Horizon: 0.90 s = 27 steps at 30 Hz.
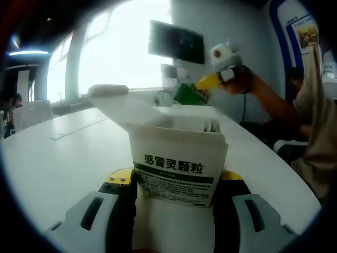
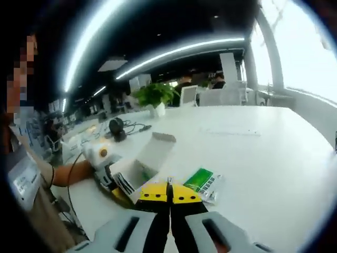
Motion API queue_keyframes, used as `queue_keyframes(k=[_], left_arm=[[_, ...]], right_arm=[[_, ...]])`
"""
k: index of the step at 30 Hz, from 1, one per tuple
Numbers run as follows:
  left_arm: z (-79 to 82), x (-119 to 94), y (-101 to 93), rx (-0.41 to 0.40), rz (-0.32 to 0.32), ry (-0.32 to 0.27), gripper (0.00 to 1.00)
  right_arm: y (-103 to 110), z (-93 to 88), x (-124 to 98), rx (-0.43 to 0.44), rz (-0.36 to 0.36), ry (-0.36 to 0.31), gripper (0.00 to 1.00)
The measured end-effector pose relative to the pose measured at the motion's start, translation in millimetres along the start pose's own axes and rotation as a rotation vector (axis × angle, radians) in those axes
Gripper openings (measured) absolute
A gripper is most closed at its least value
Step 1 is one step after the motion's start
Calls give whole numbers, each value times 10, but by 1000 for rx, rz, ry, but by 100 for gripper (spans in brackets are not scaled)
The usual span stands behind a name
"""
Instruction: Take out ganmaoling bag from box put it on table
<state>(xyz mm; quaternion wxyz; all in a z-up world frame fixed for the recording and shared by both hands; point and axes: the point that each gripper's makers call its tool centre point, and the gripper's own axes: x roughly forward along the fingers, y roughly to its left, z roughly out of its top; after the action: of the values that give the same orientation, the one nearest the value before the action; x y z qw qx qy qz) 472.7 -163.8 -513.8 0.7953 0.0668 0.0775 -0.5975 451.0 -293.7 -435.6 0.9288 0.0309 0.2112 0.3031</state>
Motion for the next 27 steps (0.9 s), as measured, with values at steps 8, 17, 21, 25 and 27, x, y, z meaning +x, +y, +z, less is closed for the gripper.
queue_keyframes(k=[8, 17, 21, 25, 27], left_arm=[[0, 6, -4, 1, 0, 1, 49], [-2, 8, -7, 1, 0, 2, 49], [0, 11, -6, 1, 0, 2, 49], [1, 13, -6, 1, 0, 2, 49], [2, 14, -6, 0, 0, 2, 49]], right_arm=[[-7, -372, 59, 196, -14, 37, 0], [-43, -641, 203, 339, -16, 48, 0], [-95, -740, 263, 275, -72, 79, 0], [-116, -770, 309, 174, -112, 100, 0], [-124, -792, 324, 122, -136, 115, 0]])
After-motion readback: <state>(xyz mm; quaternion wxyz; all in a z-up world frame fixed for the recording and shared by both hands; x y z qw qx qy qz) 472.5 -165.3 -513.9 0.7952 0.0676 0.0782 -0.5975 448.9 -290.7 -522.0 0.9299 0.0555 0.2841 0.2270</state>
